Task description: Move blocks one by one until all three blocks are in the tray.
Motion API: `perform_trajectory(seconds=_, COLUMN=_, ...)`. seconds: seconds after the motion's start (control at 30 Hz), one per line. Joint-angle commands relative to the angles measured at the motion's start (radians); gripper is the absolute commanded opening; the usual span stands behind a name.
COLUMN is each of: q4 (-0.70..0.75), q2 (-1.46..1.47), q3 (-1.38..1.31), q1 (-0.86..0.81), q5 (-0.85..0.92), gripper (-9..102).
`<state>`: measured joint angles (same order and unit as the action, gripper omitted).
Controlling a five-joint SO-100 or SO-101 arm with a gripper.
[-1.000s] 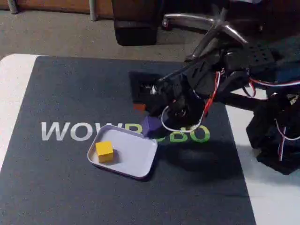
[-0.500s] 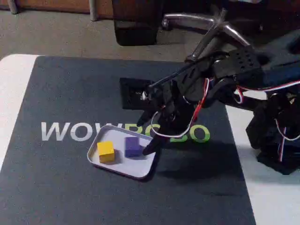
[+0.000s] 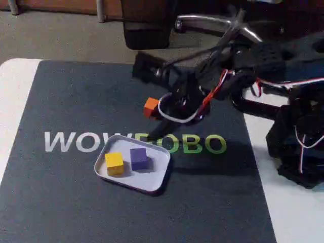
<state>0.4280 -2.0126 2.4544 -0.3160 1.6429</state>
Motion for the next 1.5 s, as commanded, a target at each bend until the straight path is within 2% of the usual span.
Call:
perform_trajectory(seconds=0.0, q4=0.046, q2=-0.080, q3=-0.041, q1=-0.054, q5=-0.028, gripper=21)
perform_trajectory(seconds=0.27, q4=0.087, q2=-0.130, q3=-0.020, q1=-0.156, q5=-0.015, gripper=21)
perform_trajectory(seconds=0.7, q4=0.074, q2=0.012, q3=-0.032, q1=-0.230, q5=0.029, gripper=21)
perform_trajectory(seconds=1.0, q4=-0.098, q2=0.163, q3=-0.037, q1=-0.247, q5=-0.011, gripper=21)
perform_trajectory(seconds=1.47, q4=-0.192, q2=0.272, q3=-0.075, q1=-0.262, q5=-0.029, gripper=21)
